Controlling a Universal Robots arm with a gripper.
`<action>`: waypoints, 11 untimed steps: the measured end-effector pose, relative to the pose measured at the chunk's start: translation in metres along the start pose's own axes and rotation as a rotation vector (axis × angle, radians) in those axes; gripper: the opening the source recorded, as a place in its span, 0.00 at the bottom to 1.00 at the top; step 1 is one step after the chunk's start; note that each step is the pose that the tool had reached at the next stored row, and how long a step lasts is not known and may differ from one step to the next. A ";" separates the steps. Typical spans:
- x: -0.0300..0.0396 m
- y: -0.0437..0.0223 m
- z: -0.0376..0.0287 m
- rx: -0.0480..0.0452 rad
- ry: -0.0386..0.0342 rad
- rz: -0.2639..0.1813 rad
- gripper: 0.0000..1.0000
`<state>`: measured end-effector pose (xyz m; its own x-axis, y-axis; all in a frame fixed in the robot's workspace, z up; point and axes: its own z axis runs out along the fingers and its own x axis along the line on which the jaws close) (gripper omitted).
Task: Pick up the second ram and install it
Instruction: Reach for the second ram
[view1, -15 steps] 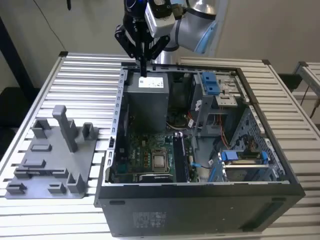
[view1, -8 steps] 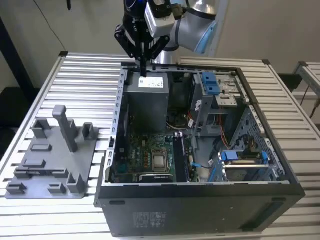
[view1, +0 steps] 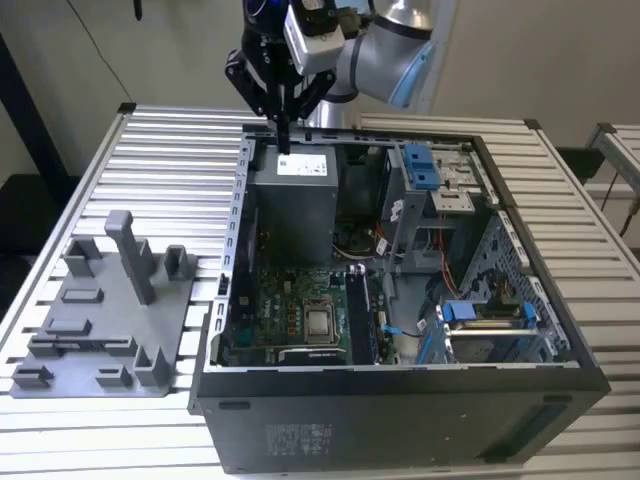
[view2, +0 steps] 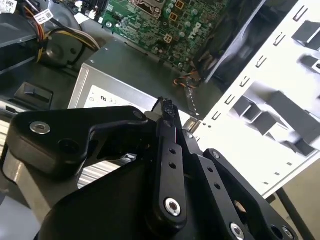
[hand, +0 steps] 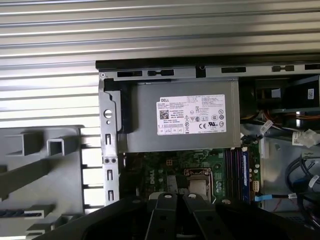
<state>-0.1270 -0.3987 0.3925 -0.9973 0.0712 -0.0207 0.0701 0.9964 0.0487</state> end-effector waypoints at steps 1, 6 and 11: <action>0.0019 -0.0001 0.0000 -0.0001 0.0000 0.000 0.11; 0.0098 -0.0006 -0.0001 -0.0002 0.0004 0.000 0.11; 0.0148 -0.0010 -0.0002 0.0003 0.0052 0.000 0.11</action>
<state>-0.1419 -0.3986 0.3923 -0.9973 0.0712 -0.0155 0.0703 0.9963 0.0484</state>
